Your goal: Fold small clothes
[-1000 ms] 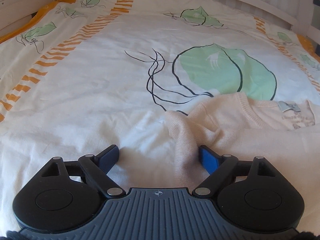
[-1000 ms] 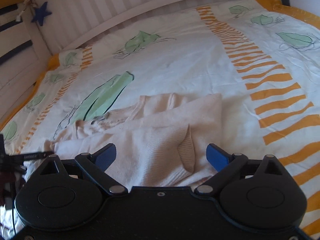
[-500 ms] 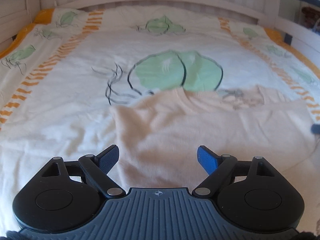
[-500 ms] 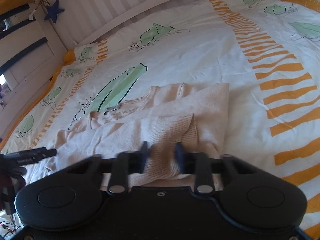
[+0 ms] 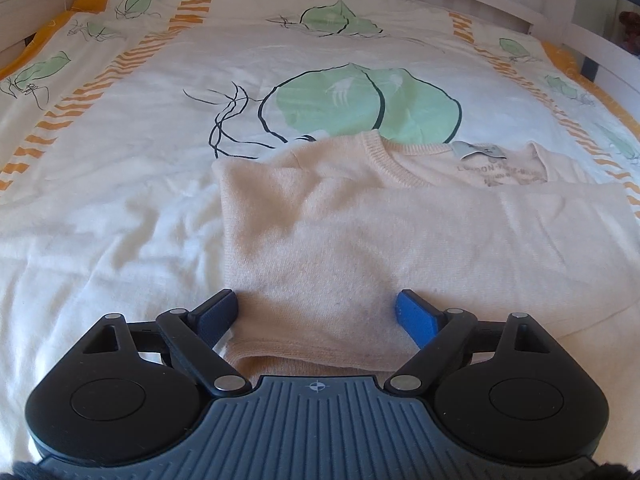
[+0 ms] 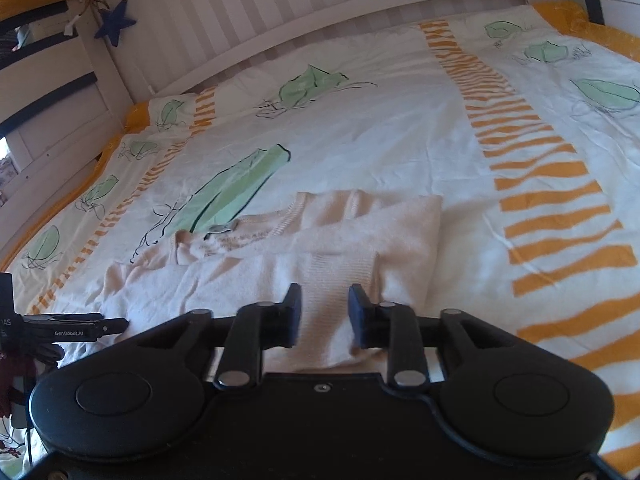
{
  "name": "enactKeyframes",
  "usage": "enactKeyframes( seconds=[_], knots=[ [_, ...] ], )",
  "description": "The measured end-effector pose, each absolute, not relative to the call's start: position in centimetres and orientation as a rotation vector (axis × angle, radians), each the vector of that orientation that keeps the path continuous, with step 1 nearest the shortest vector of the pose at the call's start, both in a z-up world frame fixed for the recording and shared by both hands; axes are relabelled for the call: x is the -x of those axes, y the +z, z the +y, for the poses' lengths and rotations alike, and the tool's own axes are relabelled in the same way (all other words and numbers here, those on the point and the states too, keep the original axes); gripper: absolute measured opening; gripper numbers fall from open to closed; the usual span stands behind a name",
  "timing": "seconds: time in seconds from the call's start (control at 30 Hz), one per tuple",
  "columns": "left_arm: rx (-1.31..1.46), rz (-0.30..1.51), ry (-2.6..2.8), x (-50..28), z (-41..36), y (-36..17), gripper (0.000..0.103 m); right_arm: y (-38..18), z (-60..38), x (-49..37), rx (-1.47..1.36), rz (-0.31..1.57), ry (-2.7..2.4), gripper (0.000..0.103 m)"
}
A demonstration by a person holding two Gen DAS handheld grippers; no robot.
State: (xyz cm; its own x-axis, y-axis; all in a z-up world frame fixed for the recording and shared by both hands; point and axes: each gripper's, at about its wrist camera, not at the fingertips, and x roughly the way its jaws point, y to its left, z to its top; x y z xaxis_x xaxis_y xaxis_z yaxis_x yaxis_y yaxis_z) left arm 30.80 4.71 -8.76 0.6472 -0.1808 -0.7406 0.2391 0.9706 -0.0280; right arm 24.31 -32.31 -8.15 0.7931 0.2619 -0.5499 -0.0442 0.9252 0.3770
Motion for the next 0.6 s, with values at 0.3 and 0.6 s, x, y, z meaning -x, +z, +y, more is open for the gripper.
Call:
enactKeyframes(
  seconds=[0.3,0.6],
  knots=[
    [-0.05,0.841,-0.242,-29.9,6.0,-8.9,0.088,-9.5,-33.0,-24.6,-0.362,0.672,0.074,0.062],
    [-0.035,0.829,-0.243,-29.8,6.0,-9.3,0.091,-9.9,-39.0,-28.6,-0.515,0.608,0.06,0.07]
  ],
)
